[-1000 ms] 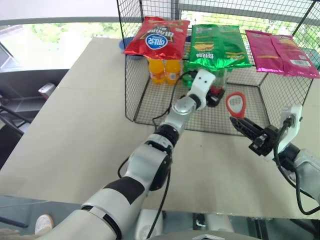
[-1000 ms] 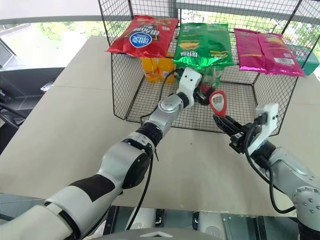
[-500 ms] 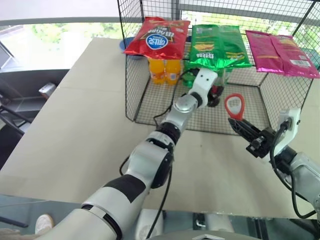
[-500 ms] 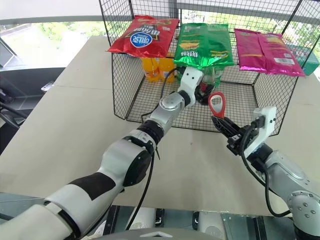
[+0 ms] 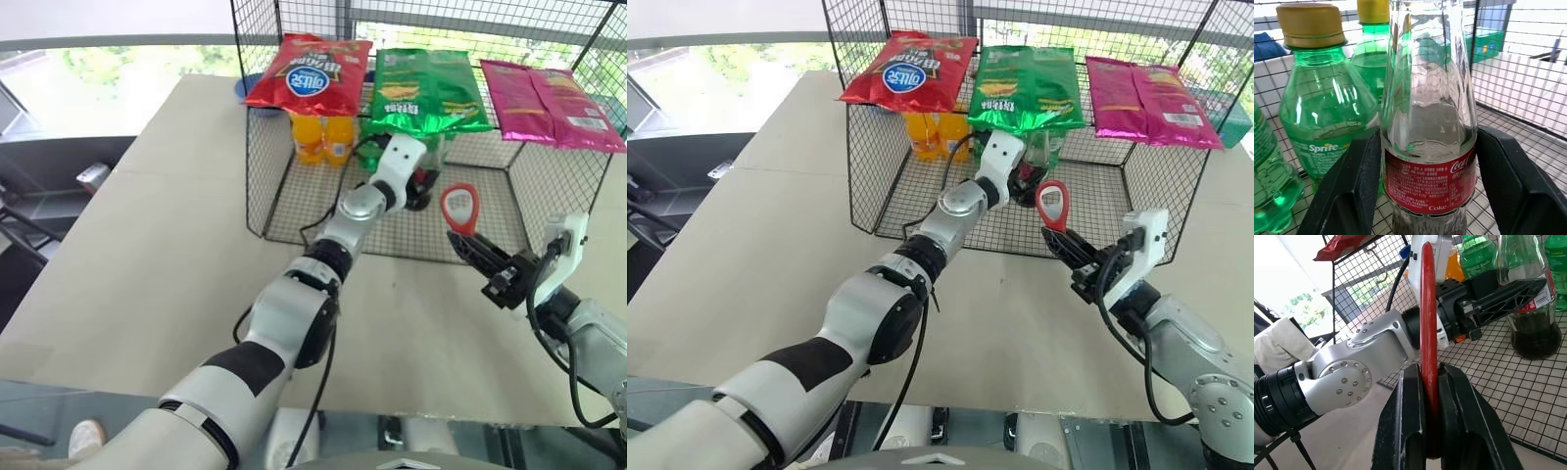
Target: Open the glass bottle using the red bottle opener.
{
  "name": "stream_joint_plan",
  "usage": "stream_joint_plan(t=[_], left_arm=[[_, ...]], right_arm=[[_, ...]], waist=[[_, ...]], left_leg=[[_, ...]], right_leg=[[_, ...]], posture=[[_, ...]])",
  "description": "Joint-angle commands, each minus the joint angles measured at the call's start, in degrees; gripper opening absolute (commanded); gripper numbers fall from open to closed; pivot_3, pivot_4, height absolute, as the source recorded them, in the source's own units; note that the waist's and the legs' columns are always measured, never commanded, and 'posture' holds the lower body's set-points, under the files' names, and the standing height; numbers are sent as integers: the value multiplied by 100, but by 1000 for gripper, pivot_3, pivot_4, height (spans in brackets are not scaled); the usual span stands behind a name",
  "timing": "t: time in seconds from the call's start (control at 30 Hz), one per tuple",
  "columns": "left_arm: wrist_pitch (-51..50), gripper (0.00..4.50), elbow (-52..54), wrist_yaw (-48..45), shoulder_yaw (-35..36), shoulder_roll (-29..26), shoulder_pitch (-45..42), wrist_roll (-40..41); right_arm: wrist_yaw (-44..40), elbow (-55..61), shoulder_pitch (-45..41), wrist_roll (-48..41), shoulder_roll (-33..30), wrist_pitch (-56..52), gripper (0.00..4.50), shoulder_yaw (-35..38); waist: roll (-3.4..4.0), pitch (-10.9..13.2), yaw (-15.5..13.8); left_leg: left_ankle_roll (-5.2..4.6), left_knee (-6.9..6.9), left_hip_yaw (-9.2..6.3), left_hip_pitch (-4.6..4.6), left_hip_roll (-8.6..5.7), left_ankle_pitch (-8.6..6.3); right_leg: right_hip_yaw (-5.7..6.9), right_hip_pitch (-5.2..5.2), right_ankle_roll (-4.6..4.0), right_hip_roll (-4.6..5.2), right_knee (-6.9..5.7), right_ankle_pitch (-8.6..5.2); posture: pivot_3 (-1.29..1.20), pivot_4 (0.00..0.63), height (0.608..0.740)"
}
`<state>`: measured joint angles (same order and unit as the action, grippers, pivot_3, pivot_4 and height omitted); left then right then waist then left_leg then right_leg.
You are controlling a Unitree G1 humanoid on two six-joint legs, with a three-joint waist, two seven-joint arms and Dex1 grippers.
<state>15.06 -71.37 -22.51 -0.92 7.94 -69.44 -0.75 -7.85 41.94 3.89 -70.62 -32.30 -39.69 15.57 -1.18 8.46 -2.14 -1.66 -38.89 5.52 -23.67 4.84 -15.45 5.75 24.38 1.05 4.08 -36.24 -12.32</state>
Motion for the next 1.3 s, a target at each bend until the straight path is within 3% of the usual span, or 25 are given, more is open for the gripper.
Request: stream_joint_plan(t=[0.03, 0.33, 0.6, 0.93, 1.07, 1.3], left_arm=[[298, 2307, 655, -375, -17, 9, 51, 93], [-26, 2307, 1706, -1031, -86, -128, 604, 239], [-1511, 2307, 4226, -2549, -491, -539, 2026, 947], [-2828, 2307, 6694, -3622, -724, -1559, 3139, 1806], [-3203, 2307, 7768, -4035, -642, -2275, 3712, 2261], [-3609, 2307, 8522, -4235, -468, -3134, 4505, 2738]], right_arm=[[2, 214, -8, -8, 5, 147, 0, 18], [-95, 103, -81, 39, -15, 131, 0, -71], [-175, 47, -95, 58, -87, 104, 0, -38], [-261, 99, 24, 36, -228, 98, 0, 80], [-279, 162, 141, -96, -326, 115, 0, 226], [-495, 331, 264, -144, -421, 181, 0, 288]], waist=[[0, 0, 3], [1, 0, 4], [7, -3, 64], [13, -7, 135], [16, -8, 137], [17, -8, 123]], left_leg=[[0, -1, 1, 0, 0, 0], [0, -20, -1, 0, 0, 0], [1, -30, -1, 5, 2, 1], [0, -40, 3, 16, 3, 1], [0, -38, 7, 21, 4, 1], [-1, -39, 7, 34, 4, 0]], right_leg=[[0, 0, 0, 0, 0, 0], [-2, 0, 0, 1, -19, 0], [-9, 1, -2, 2, -42, -1], [-21, 3, -2, 1, -57, -1], [-27, 2, -3, 0, -59, -2], [-33, -8, -1, 1, -59, -3]], posture=[[0, 150, 740], [0, 150, 740], [0, 150, 740], [0, 150, 740], [0, 150, 740], [0, 150, 740]])
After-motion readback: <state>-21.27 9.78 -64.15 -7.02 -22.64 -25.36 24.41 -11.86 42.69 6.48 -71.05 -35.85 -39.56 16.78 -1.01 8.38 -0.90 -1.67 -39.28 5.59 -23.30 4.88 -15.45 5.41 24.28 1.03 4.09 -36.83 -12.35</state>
